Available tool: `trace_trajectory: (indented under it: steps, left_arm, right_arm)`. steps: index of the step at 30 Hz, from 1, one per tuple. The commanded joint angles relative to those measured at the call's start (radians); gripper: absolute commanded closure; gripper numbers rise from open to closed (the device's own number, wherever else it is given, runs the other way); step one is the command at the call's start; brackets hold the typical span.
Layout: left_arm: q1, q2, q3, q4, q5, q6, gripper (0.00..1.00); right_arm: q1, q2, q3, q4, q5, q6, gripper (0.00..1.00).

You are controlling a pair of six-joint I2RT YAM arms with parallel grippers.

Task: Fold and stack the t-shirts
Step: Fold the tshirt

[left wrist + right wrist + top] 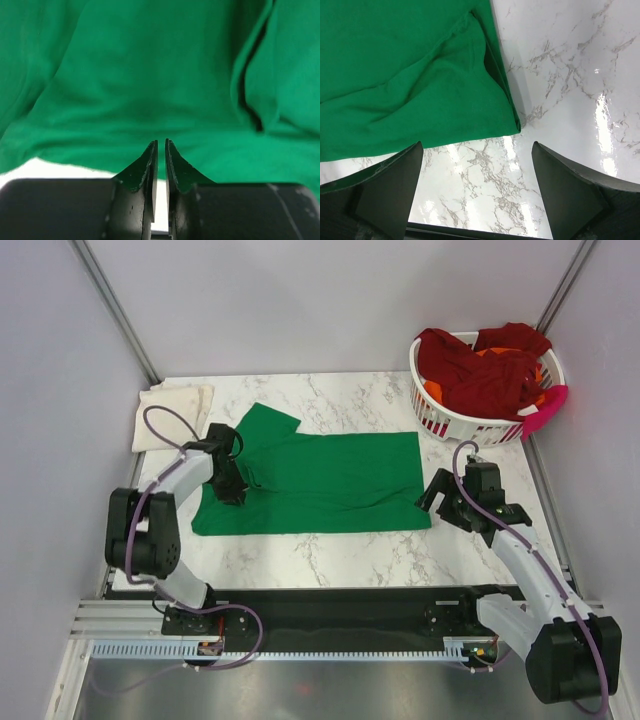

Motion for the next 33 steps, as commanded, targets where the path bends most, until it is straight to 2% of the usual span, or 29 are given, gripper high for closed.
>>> trace_trajectory:
  steps: [1, 9, 13, 17, 20, 23, 27, 29, 31, 33]
  left_arm:
    - [-0.005, 0.079, 0.09, 0.08, -0.024, -0.038, 0.84]
    - [-0.038, 0.257, 0.216, 0.105, 0.002, -0.053, 0.85]
    - [-0.044, 0.347, 0.344, 0.105, 0.019, -0.064, 0.85]
    - [-0.041, 0.433, 0.498, 0.105, 0.117, -0.083, 0.85]
    - [-0.006, 0.493, 0.643, 0.105, 0.244, -0.101, 0.83]
    - [0.017, 0.544, 0.797, 0.105, 0.27, -0.093, 0.75]
    - [0.042, 0.654, 1.037, 0.105, 0.256, -0.002, 0.66]
    - [0.069, 0.732, 1.122, 0.103, 0.304, 0.014, 0.57]
    - [0.091, 0.777, 1.164, 0.103, 0.339, 0.025, 0.4]
    - [0.116, 0.834, 1.205, 0.105, 0.373, 0.038, 0.35]
  right_arm:
    - [-0.002, 0.014, 0.038, -0.006, 0.026, -0.032, 0.02]
    - [-0.004, 0.069, 0.029, 0.032, 0.035, -0.051, 0.02]
    - [-0.002, 0.117, 0.029, 0.057, 0.034, -0.058, 0.02]
    - [-0.004, 0.146, 0.039, 0.069, 0.028, -0.078, 0.02]
    - [-0.004, 0.158, 0.047, 0.072, 0.015, -0.089, 0.02]
    - [-0.004, 0.155, 0.041, 0.078, 0.0, -0.092, 0.02]
    - [-0.004, 0.163, 0.038, 0.086, -0.022, -0.095, 0.02]
    - [-0.004, 0.164, 0.039, 0.084, -0.031, -0.098, 0.02]
    - [-0.004, 0.164, 0.036, 0.084, -0.038, -0.098, 0.02]
    - [-0.005, 0.166, 0.036, 0.084, -0.051, -0.098, 0.02]
